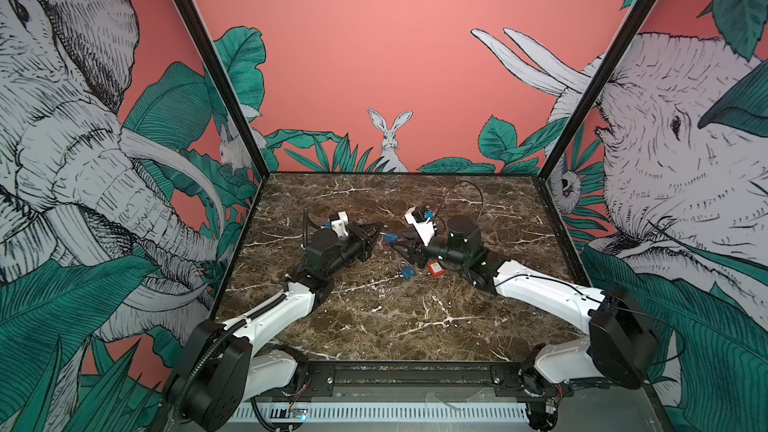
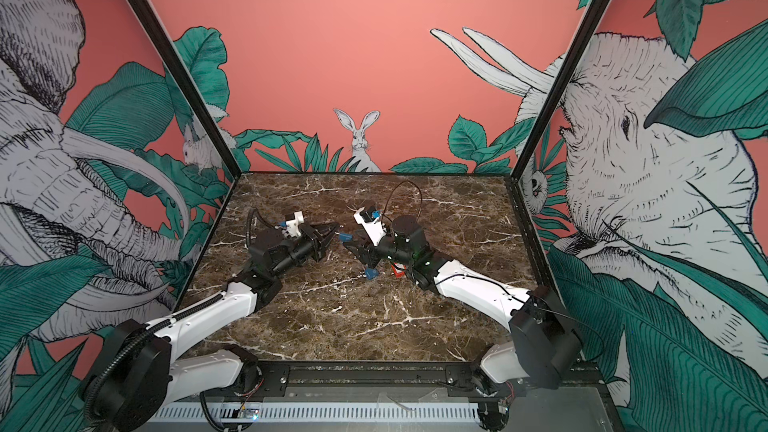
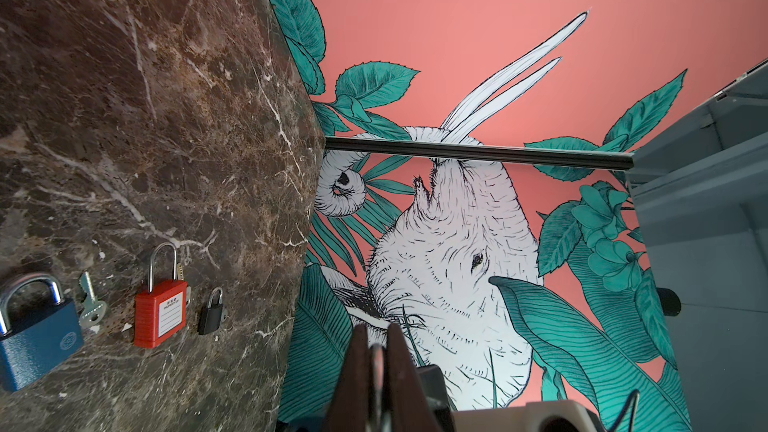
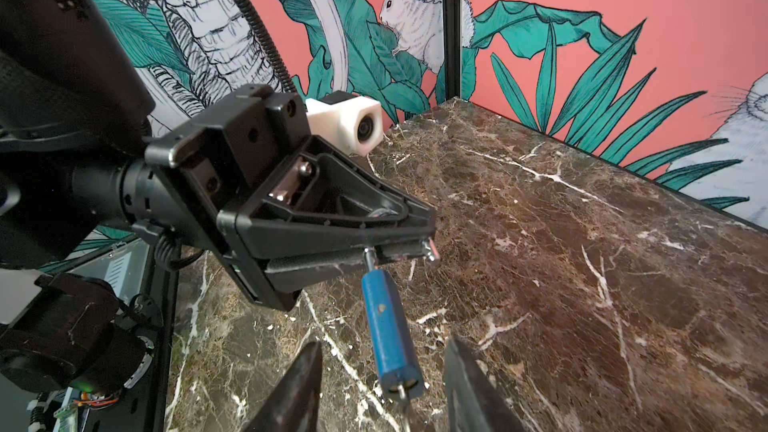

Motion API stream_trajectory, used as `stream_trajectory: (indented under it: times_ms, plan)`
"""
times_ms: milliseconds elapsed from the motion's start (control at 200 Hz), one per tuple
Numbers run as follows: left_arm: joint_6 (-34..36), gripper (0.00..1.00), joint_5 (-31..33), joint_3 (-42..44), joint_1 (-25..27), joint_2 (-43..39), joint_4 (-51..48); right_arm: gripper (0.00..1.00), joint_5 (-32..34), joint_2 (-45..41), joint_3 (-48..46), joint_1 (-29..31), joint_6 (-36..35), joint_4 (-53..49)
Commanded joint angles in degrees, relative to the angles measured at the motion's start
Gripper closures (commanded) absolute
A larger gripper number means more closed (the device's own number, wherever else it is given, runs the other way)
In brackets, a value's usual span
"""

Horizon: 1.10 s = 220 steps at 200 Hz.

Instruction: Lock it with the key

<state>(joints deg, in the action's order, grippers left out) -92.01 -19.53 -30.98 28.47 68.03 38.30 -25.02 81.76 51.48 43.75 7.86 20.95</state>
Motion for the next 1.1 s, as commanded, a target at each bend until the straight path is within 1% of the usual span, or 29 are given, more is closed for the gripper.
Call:
stream_trajectory:
  times_ms: [0, 285, 325, 390, 435, 540, 555, 675, 680, 785, 880, 900, 920, 955, 975, 990, 1010, 1030, 1065, 1080, 1095]
  plan:
    - [-1.18, 1.00, -0.90, -0.39, 0.23, -0.72, 4.66, 0.57, -1.11, 0.30, 1.69, 0.29, -0.66, 0.80]
    - [-1.07, 1.00, -0.95, -0.39, 0.17, -0.47, 5.29, 0.63, -2.35, 1.19, 2.55, 0.29, 0.49, 0.69]
    - [-1.15, 1.00, -0.95, -0.40, 0.21, -0.36, 5.55, 0.66, -2.43, 1.22, 2.48, 0.29, 0.66, 0.76]
    - [-1.33, 1.00, -1.04, -0.31, 0.26, -0.26, 6.15, 0.69, -2.41, 1.29, 2.47, 0.29, 0.99, 1.09]
    - [-1.33, 1.00, -1.04, -0.39, 0.19, -0.26, 6.18, 0.73, -2.49, 1.43, 2.59, 0.29, 1.24, 1.11]
    - [-1.31, 1.00, -1.17, -0.54, 0.19, -0.18, 6.25, 0.74, -2.20, 1.69, 2.83, 0.29, 1.48, 1.61]
    - [-1.28, 1.00, -1.20, -0.60, 0.18, -0.15, 6.21, 0.76, -2.09, 1.72, 2.91, 0.29, 1.56, 1.70]
    - [-0.95, 1.00, -1.43, -0.74, 0.19, 0.16, 6.09, 0.99, -1.24, 1.83, 3.03, 0.20, 2.26, 2.34]
    - [-0.88, 1.00, -1.45, -0.79, 0.19, 0.17, 6.08, 1.00, -1.16, 1.83, 3.06, 0.20, 2.30, 2.30]
    - [2.90, 1.00, -2.98, -2.56, -0.30, 0.43, 3.22, 1.00, -0.95, 1.83, 3.76, -0.53, 4.67, 1.56]
    - [9.29, 1.00, -5.51, -6.34, -1.65, 0.09, -6.84, 1.00, -2.62, 1.36, 4.98, -2.29, 9.08, -0.55]
    - [11.58, 0.92, -5.57, -7.31, -1.86, -0.07, -9.28, 1.00, -3.45, 1.24, 5.36, -2.80, 10.28, -1.22]
    - [13.81, 0.81, -5.60, -8.43, -2.13, -0.26, -12.20, 1.00, -4.56, 1.19, 5.82, -3.31, 11.37, -1.84]
    - [18.13, 0.67, -5.48, -10.77, -2.57, -0.61, -18.47, 1.00, -6.01, 0.96, 6.36, -4.21, 13.22, -2.79]
    - [20.30, 0.57, -5.17, -11.95, -2.71, -0.74, -21.87, 1.00, -6.56, 0.75, 6.46, -4.64, 14.11, -3.12]
    - [23.12, 0.50, -4.84, -13.28, -2.72, -0.81, -24.15, 1.00, -6.95, 0.59, 6.57, -4.99, 14.86, -3.35]
    - [26.47, 0.29, -4.47, -14.82, -2.72, -0.80, -26.78, 1.00, -7.70, 0.36, 6.59, -5.44, 15.81, -3.60]
    - [29.52, 0.17, -4.09, -16.39, -2.72, -0.84, -30.01, 1.00, -8.47, 0.15, 6.53, -5.86, 16.50, -3.86]
    - [34.22, 0.06, -3.37, -18.90, -2.72, -0.58, -34.51, 1.00, -9.67, 0.01, 6.56, -6.47, 17.59, -3.97]
    - [36.03, 0.03, -3.26, -19.81, -2.67, -0.53, -35.91, 1.00, -10.00, -0.06, 6.53, -6.74, 17.99, -4.18]
    - [37.82, 0.03, -3.16, -20.59, -2.71, -0.27, -36.94, 1.00, -10.21, -0.07, 6.58, -6.99, 18.43, -4.33]
